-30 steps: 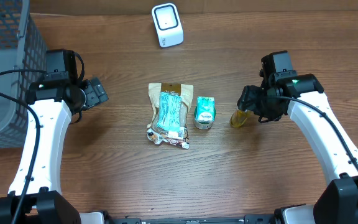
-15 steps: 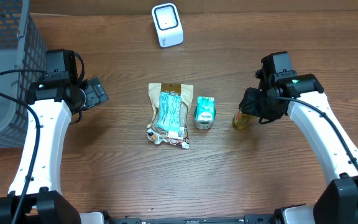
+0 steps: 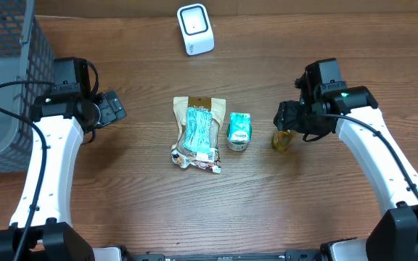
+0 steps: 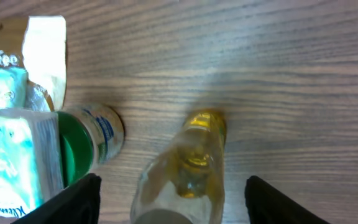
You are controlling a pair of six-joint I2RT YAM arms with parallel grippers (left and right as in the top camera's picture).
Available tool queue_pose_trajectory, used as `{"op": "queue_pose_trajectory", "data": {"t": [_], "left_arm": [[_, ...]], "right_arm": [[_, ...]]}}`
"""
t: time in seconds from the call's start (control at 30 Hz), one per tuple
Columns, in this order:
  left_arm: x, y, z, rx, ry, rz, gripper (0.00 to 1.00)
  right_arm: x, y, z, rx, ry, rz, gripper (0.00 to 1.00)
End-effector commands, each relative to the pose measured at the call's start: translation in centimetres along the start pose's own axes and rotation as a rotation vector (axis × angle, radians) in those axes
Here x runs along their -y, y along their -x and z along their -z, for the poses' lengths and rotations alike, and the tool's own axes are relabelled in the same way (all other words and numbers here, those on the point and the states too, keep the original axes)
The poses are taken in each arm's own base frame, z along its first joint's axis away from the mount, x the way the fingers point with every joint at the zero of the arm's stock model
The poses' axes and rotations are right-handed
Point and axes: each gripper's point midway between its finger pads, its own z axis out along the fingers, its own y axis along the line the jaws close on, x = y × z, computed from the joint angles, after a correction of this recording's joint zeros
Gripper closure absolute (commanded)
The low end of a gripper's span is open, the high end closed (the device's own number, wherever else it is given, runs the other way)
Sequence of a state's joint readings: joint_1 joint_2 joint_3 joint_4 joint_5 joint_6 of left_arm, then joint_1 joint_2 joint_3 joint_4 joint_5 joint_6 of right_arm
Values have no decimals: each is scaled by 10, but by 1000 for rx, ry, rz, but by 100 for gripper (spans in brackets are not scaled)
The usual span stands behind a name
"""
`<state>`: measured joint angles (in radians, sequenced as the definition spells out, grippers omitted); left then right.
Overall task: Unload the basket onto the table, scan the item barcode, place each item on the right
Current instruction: 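Lower the right gripper around the juice bottle and close on it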
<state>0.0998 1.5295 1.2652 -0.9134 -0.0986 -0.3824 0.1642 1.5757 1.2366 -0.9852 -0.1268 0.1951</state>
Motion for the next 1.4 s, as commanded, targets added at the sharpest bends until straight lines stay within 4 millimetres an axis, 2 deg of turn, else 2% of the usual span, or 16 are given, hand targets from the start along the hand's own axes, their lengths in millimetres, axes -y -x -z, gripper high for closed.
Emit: {"op": "queue_pose_trajectory", "data": {"t": [0.0, 0.23, 0.4, 0.63, 0.77, 1.0, 1.37], "left_arm": [[1, 5, 6, 23, -1, -13, 0], [1, 5, 6, 23, -1, -13, 0], [1, 5, 6, 23, -1, -13, 0], [1, 5, 6, 23, -1, -12, 0], [1, 5, 6, 23, -1, -13, 0], [1, 5, 6, 23, -1, -13, 0], [1, 5, 6, 23, -1, -13, 0]], "right_arm": [[0, -1, 0, 2, 6, 13, 25], [8, -6, -1, -4, -78, -21, 23], [-6, -8, -3, 3, -87, 25, 23], [6, -6, 1, 70, -270, -9, 22], [6, -6, 1, 70, -269, -13, 21], [6, -7, 1, 66, -267, -13, 7], [8, -10, -9, 36, -280, -12, 6]]}}
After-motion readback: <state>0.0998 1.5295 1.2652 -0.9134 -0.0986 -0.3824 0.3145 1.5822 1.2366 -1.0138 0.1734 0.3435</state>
